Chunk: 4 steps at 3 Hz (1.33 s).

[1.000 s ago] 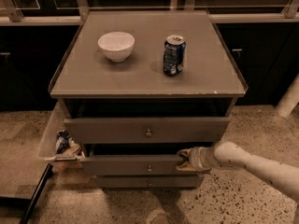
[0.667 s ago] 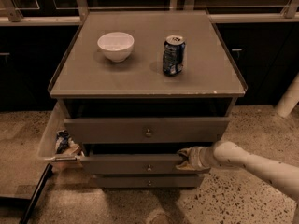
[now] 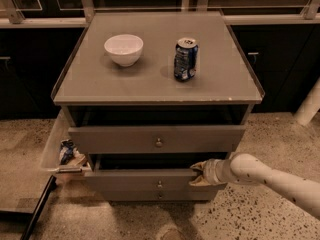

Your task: Open middle drawer

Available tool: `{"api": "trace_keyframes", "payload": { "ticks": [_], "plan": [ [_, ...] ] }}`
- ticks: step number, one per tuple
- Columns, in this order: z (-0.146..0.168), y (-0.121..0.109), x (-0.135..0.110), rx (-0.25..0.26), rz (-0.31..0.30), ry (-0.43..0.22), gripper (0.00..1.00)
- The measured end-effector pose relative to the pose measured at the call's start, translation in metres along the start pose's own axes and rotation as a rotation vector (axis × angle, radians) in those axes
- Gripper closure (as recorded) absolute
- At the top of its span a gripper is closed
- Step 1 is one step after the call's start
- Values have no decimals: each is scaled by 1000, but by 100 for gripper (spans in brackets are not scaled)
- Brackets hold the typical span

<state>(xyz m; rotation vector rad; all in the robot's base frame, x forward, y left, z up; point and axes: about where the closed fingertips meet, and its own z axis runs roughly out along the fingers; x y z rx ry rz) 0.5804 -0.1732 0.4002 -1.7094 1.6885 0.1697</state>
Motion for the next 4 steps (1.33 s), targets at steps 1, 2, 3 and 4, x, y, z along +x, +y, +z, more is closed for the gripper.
{"api": "trace_keyframes", "payload": {
  "ticks": [1, 2, 3, 4],
  "plan": [
    [1, 0, -1, 0, 0, -1, 58],
    [4, 8, -3, -27, 4, -24, 60],
    [1, 14, -3, -36, 9, -36, 84],
    [-2, 13, -5, -36, 9, -36, 100]
  ]
}}
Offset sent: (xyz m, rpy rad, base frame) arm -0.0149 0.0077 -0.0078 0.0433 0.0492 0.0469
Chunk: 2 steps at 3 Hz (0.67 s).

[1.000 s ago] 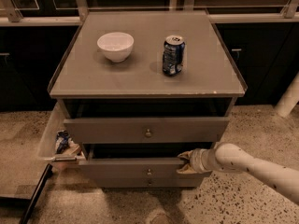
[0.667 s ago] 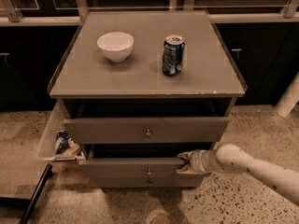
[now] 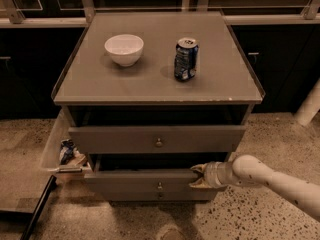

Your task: Open middle drawer

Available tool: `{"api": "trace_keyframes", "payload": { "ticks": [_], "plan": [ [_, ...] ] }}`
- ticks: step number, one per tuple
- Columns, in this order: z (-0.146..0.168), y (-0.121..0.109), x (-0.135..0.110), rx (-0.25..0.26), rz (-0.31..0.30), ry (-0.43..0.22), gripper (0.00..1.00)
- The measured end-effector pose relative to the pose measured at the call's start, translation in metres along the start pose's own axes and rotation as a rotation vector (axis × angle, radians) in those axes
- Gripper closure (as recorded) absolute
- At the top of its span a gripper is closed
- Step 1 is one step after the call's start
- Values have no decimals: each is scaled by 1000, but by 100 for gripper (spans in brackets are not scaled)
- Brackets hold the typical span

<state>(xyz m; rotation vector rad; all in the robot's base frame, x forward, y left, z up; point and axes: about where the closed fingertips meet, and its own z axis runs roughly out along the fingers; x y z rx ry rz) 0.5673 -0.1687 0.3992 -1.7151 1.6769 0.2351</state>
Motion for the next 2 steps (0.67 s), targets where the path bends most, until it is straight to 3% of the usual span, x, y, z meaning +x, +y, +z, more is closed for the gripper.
{"api": "trace_keyframes", "payload": {
  "ticks": [2],
  "plan": [
    [-7, 14, -2, -9, -6, -16, 100]
  ]
}}
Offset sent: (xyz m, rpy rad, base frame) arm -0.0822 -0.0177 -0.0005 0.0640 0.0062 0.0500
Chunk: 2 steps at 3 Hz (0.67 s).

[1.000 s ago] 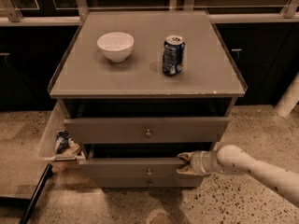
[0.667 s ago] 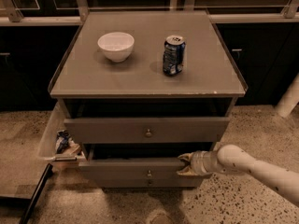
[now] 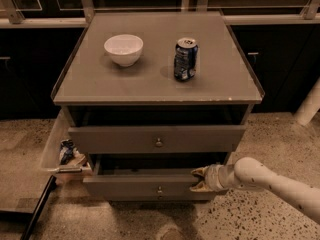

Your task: Open middle drawer

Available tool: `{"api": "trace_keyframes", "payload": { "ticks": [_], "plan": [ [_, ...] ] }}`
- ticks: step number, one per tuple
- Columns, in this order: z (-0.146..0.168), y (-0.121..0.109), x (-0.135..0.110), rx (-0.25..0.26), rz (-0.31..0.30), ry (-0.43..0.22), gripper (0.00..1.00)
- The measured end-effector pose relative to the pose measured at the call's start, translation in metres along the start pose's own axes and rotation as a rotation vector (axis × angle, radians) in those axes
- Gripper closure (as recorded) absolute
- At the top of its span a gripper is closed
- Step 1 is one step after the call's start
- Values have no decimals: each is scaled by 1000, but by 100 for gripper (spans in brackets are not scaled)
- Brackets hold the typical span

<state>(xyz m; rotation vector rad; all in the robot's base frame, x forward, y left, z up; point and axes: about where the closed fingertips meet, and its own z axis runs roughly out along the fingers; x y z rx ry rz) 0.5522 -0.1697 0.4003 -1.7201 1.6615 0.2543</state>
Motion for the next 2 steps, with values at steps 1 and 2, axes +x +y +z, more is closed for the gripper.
{"api": "trace_keyframes", "payload": {
  "ticks": [1, 2],
  "plan": [
    [-6, 15, 1, -4, 6, -9, 100],
    [-6, 16, 1, -4, 6, -9, 84]
  ]
}}
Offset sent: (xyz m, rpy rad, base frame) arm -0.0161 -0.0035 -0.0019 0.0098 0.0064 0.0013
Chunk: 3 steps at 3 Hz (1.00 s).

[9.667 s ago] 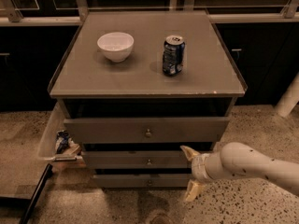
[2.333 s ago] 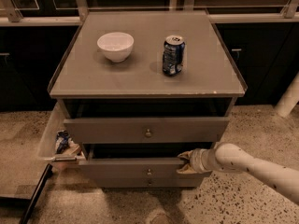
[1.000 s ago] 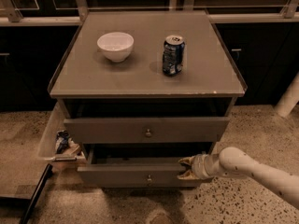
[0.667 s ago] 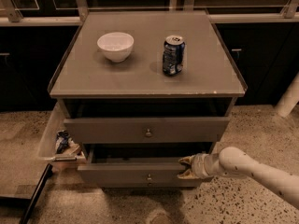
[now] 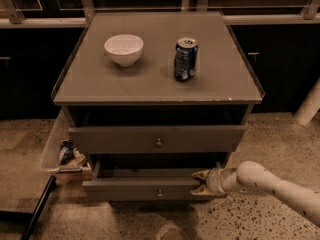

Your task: Open middle drawer

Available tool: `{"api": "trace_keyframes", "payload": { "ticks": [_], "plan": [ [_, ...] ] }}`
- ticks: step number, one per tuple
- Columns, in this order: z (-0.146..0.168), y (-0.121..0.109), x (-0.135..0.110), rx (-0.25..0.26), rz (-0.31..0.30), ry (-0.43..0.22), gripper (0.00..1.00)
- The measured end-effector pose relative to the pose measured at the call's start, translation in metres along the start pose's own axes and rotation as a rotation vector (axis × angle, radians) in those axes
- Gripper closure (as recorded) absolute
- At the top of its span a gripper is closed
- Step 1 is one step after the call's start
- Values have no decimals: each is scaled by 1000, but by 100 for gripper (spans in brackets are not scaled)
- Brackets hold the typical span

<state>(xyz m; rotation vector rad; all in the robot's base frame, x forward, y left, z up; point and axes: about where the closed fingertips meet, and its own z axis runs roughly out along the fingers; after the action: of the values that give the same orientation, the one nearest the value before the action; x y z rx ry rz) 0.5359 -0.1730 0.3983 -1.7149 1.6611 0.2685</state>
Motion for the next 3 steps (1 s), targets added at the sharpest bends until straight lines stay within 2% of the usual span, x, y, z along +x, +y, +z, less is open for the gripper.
{"api": "trace_keyframes", "payload": {
  "ticks": [1, 2, 3],
  "plan": [
    [0, 0, 0, 0, 0, 0, 60],
    [-1, 0, 0, -5, 11, -26, 37],
    [-5, 17, 4, -27, 11, -53, 40]
  ]
}}
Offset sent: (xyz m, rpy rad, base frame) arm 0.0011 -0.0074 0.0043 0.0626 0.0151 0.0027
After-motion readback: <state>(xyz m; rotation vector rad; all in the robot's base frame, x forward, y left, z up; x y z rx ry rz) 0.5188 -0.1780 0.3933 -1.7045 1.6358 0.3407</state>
